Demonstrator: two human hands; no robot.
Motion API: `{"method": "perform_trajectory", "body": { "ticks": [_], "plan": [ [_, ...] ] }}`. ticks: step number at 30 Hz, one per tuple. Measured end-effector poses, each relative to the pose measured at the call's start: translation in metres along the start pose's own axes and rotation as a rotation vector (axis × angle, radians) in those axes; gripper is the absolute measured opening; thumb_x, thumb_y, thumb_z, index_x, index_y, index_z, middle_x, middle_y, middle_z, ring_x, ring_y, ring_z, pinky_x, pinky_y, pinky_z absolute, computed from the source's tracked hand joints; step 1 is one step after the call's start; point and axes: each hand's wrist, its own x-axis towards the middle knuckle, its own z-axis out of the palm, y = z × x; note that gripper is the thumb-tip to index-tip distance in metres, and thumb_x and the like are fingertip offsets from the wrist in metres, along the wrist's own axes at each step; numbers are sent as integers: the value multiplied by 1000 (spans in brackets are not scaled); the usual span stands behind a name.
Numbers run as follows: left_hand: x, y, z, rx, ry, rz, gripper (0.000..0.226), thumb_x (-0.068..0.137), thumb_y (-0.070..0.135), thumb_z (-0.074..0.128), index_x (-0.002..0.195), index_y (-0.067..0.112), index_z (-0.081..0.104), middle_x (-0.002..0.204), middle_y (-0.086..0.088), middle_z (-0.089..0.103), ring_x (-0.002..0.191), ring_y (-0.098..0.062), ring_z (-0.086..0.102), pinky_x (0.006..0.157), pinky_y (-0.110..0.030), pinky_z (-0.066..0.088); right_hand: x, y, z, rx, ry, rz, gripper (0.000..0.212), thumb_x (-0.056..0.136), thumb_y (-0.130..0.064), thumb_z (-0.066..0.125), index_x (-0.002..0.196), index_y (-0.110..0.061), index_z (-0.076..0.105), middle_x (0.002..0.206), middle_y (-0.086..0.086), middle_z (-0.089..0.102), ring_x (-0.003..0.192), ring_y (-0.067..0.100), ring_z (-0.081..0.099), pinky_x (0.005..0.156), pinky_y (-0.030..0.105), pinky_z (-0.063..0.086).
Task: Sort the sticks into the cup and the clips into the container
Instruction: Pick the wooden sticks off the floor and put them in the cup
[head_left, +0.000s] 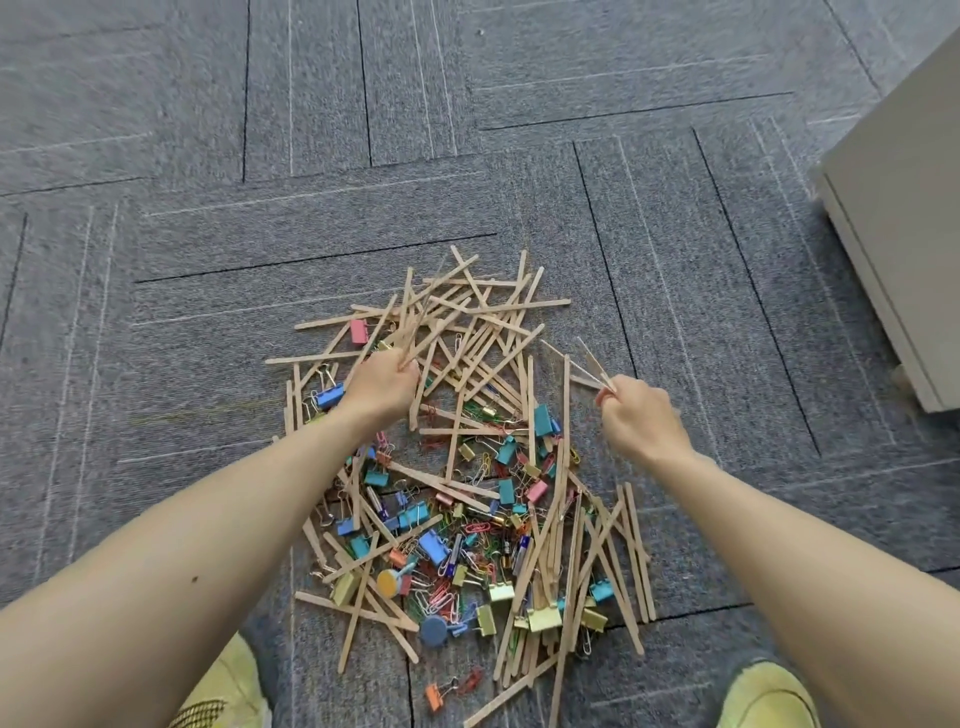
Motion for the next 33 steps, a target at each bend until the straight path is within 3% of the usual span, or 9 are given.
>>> {"method": "perform_trajectory", "body": {
  "ticks": [3,6,11,14,19,22,25,30,33],
  "plan": [
    [13,4,-5,25,13,26,25,105,22,38,114,7,56,76,-3,55,53,-12,40,49,-26,34,8,3,1,-92,9,-20,18,97,-18,45,81,-15,50,82,6,59,62,18,52,63,39,49],
    [25,12,-10,112,67,32,22,105,19,37,91,11,53,83,-8,55,57,-12,42,47,-23,35,12,2,0,-167,52,-35,16,93,-31,57,87,-17,50,98,4,51,65,16,56,56,29,45],
    [47,15,-11,272,203,49,8,99,12,46,92,10,48,106,-10,51,84,-18,48,70,-27,38,14,1,0,-259,72,-16,78,71,-83,56,115,-21,39,111,5,36,73,19,56,60,34,55],
    [58,13,-11,315,269,32,3,98,13,49,101,14,47,113,-7,43,81,-18,53,57,-22,36,15,-5,3,-277,44,21,99,60,-95,47,121,-18,38,117,9,40,80,21,52,58,29,44],
    [69,17,-15,455,209,18,55,90,40,65,132,18,37,136,-14,36,79,-14,54,54,-28,45,10,-26,30,-249,13,75,113,53,-97,49,128,-13,35,125,13,41,100,25,52,75,36,51],
    [68,23,-20,560,110,-4,100,63,68,75,138,16,33,143,-14,33,92,-19,50,62,-28,41,6,-37,38,-275,4,69,86,70,-81,58,119,-13,37,113,8,46,95,21,52,74,34,51],
    [70,22,-24,720,52,3,107,55,72,76,134,12,36,132,-10,44,103,-23,56,75,-33,50,5,-41,31,-238,19,6,40,89,-53,59,98,-16,47,92,-2,52,83,18,55,70,32,52],
    [72,22,-28,766,-75,66,47,78,60,69,87,16,59,86,1,65,75,-16,62,68,-31,52,11,-36,27,-225,-8,-3,16,89,-28,59,81,-17,51,76,-3,58,72,17,60,68,36,56],
    [72,19,-27,725,-117,84,22,89,39,64,80,18,64,78,0,69,70,-16,67,68,-32,57,12,-41,28,-232,-61,13,12,90,-25,57,85,-15,56,75,-1,60,67,15,59,57,31,51]
  ]
}}
